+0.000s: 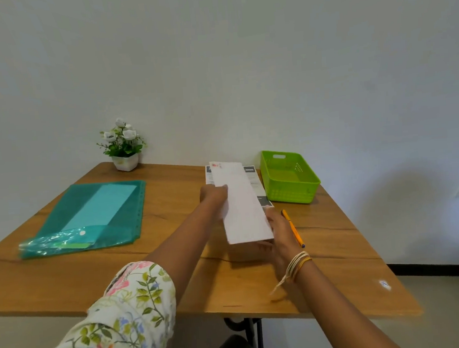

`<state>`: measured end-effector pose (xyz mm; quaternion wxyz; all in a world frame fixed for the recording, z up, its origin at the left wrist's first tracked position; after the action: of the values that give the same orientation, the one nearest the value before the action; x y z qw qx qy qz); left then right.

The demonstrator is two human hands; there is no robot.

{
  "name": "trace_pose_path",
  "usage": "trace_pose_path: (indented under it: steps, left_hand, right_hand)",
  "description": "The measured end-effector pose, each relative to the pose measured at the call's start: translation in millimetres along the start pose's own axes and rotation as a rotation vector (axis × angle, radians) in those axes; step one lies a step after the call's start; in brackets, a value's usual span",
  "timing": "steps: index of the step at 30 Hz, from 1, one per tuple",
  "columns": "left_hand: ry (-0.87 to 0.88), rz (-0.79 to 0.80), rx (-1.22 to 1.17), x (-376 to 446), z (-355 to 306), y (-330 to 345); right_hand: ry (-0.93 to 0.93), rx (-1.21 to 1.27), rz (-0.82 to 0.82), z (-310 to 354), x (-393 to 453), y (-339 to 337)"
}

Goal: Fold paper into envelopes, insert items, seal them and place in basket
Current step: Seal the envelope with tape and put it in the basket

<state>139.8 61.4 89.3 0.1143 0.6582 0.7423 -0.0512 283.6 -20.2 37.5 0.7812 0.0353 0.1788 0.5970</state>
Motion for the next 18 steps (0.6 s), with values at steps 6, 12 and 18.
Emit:
trace_pose_path:
  steps: [6,12,18]
  left_hand:
    - [-0.056,0.271,0.049,-2,-10,44]
    - [-0.326,0.598,0.073,-12,-10,80]
    - [-0.139,0.364,-0.023,24,-19,129]
  right_hand:
    - [-0.017,-0.023,-0.045,37,14,-19]
    - [-0.073,0.048,-0.186,80,46,-40]
    - [-0.072,0.027,-0.25,121,90,-48]
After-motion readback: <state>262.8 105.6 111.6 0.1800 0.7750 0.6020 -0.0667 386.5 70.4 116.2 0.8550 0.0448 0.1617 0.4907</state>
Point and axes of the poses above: each hand's wrist, its own x-axis towards the middle knuckle, its own y-axis out of the palm, z = x × y, the point moved 3 cm from there along x, towards the middle knuckle, and after that the axes turned 2 degrees about y, right-handed, at the moved point
